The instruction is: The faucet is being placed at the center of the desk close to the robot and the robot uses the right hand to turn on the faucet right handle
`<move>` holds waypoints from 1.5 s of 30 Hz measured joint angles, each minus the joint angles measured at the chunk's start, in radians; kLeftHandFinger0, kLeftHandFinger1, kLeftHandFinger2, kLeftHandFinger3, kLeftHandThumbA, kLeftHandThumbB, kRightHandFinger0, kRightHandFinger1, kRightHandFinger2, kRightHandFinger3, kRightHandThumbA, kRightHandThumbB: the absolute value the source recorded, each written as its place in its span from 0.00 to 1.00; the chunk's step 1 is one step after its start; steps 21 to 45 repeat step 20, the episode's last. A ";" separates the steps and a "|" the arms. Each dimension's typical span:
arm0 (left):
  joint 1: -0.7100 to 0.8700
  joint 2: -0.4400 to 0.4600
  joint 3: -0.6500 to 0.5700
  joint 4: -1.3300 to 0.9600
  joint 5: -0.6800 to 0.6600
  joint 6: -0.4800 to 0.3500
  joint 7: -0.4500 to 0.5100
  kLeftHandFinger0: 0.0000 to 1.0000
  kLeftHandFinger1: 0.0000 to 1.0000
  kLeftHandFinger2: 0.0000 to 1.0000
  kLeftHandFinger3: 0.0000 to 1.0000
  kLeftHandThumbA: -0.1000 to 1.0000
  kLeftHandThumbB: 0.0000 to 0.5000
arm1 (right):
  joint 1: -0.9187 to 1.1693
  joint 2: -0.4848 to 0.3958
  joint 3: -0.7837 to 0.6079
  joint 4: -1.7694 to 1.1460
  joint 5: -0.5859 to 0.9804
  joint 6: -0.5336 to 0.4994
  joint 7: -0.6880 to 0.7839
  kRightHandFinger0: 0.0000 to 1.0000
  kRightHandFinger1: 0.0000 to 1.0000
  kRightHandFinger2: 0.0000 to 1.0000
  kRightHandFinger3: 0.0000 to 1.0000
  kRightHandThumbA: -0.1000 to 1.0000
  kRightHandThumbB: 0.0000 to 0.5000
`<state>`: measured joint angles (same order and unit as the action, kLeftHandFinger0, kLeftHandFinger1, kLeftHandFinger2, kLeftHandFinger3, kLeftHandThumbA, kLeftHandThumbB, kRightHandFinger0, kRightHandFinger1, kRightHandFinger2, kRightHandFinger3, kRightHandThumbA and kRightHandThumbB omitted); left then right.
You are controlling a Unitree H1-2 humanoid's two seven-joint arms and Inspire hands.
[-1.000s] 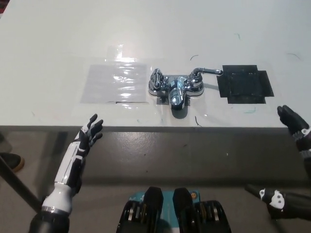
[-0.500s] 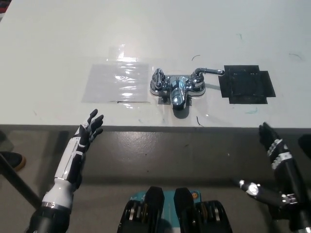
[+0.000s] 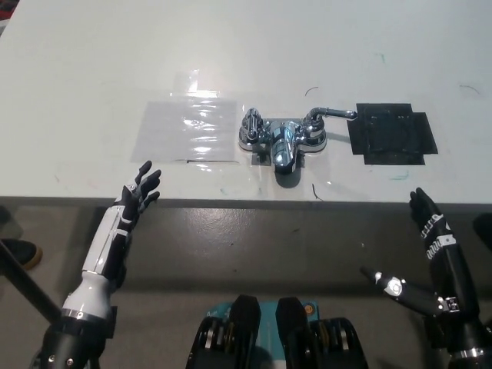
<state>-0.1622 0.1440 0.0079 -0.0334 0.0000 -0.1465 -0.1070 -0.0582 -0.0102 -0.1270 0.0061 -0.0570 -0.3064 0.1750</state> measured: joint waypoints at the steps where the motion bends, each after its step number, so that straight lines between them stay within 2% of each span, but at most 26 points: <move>1: 0.000 0.000 0.000 0.000 0.000 0.000 0.000 1.00 1.00 1.00 1.00 1.00 0.58 | 0.000 -0.001 0.001 0.002 0.001 -0.003 -0.002 1.00 1.00 1.00 1.00 0.95 0.21; 7: -0.005 0.006 0.004 0.000 0.000 0.000 0.000 1.00 1.00 1.00 1.00 1.00 0.60 | 0.000 -0.001 0.015 0.012 0.001 -0.013 -0.015 1.00 1.00 1.00 1.00 0.93 0.19; 12: -0.004 0.012 0.006 0.000 0.000 0.000 0.000 1.00 1.00 1.00 1.00 1.00 0.65 | 0.007 -0.004 0.023 0.011 -0.002 -0.024 -0.027 1.00 1.00 1.00 1.00 0.90 0.12; 14: 0.000 0.012 0.006 0.000 0.000 -0.001 0.000 1.00 1.00 1.00 1.00 1.00 0.58 | 0.015 -0.006 0.027 0.010 -0.004 -0.031 -0.032 1.00 1.00 1.00 1.00 0.89 0.14; 20: 0.020 0.012 0.014 -0.004 -0.001 -0.002 0.000 1.00 1.00 1.00 1.00 1.00 0.59 | 0.034 -0.006 0.041 0.010 -0.005 -0.044 -0.044 1.00 1.00 1.00 1.00 0.86 0.14; 45: 0.020 0.012 0.014 -0.004 -0.001 -0.002 0.000 1.00 1.00 1.00 1.00 1.00 0.59 | 0.034 -0.006 0.041 0.010 -0.005 -0.044 -0.044 1.00 1.00 1.00 1.00 0.86 0.14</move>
